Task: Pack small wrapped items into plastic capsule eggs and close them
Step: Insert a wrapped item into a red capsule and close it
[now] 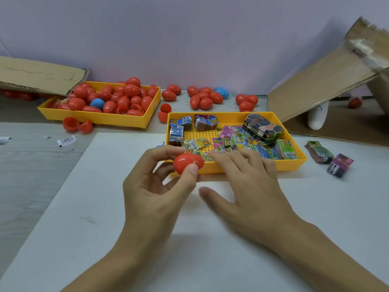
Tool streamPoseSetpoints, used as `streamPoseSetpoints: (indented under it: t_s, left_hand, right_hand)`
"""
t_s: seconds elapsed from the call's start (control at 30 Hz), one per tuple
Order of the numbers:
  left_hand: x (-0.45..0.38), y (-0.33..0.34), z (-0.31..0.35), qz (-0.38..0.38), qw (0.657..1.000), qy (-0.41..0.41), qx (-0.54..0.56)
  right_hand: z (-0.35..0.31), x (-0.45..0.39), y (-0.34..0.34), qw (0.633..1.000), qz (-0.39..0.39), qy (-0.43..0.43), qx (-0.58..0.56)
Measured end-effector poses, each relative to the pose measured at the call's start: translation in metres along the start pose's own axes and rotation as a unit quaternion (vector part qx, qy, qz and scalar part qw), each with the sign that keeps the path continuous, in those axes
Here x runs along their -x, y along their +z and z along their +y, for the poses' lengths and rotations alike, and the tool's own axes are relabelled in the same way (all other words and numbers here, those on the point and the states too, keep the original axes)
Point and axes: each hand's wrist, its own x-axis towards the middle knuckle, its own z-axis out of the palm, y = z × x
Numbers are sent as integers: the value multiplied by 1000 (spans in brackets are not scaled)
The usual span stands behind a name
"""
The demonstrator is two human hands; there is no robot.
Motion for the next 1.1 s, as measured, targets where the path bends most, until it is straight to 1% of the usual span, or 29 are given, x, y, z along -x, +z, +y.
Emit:
streamPoseSetpoints:
  t_s: [0.13, 0.23, 0.33, 0.43, 0.5, 0.6, 0.67, 0.8, 0.9, 1.0, 1.1]
  left_hand:
    - [-1, 0, -2, -10, 1000, 0, -19]
    - [-1, -1, -4, -20, 999, -20, -18]
    - [-1, -2, -6, -27, 999, -25, -26]
    - [-1, -3, -6, -30, 999, -33, -22]
    - [0, -4, -7, -31, 999, -40, -18]
    - [1, -5, -8, -49, 998, -32, 0]
    - [1, -5, -9, -69, 997, -34, 16]
    - [0, -5, -7, -113, 989, -91, 9]
    - [2, -4, -5, -153, 984, -77, -47]
    - [4, -2, -4, -172, 979, -74, -81]
    - [4, -1, -5, -179, 975, -53, -118]
  right_hand:
    - [1, -3, 1, 993, 75, 20, -93]
    - [3, -4, 2, 976, 125, 43, -175]
    - [4, -5, 0, 941, 175, 55, -285]
    - [6, -3, -5, 908, 204, 69, -360]
    - [4, 0, -8, 875, 215, 72, -428]
    - [0, 2, -13, 807, 210, 85, -546]
    - [-1, 4, -13, 780, 199, 106, -584]
    - [-4, 7, -12, 764, 160, 132, -611]
    - [-6, 9, -10, 759, 135, 128, -624]
    - [-8, 10, -11, 748, 116, 116, -644]
    - [-9, 11, -12, 753, 104, 111, -641]
